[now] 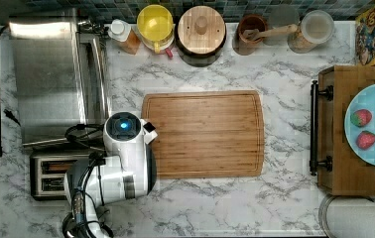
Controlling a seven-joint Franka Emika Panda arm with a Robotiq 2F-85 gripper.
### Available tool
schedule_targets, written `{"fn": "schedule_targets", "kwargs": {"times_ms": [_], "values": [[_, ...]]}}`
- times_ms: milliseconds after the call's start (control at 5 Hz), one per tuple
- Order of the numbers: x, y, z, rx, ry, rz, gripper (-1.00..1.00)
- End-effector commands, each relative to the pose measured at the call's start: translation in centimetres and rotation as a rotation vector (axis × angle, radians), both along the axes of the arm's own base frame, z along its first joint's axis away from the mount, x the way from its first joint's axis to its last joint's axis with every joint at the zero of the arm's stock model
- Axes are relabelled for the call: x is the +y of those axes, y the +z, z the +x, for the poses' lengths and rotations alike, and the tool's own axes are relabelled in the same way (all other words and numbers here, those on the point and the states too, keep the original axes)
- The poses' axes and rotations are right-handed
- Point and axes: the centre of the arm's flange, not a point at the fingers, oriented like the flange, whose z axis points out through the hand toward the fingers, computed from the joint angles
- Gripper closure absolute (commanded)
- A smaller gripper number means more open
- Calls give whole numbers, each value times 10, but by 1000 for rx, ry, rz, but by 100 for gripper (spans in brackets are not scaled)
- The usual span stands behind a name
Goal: Turn on the toaster.
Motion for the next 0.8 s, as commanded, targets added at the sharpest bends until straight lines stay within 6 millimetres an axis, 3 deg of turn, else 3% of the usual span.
{"fn": "schedule_targets", "kwargs": {"times_ms": [200, 800], "values": [[-23, -109, -61, 138, -64, -96, 100], [-23, -109, -60, 138, -64, -96, 100]]}}
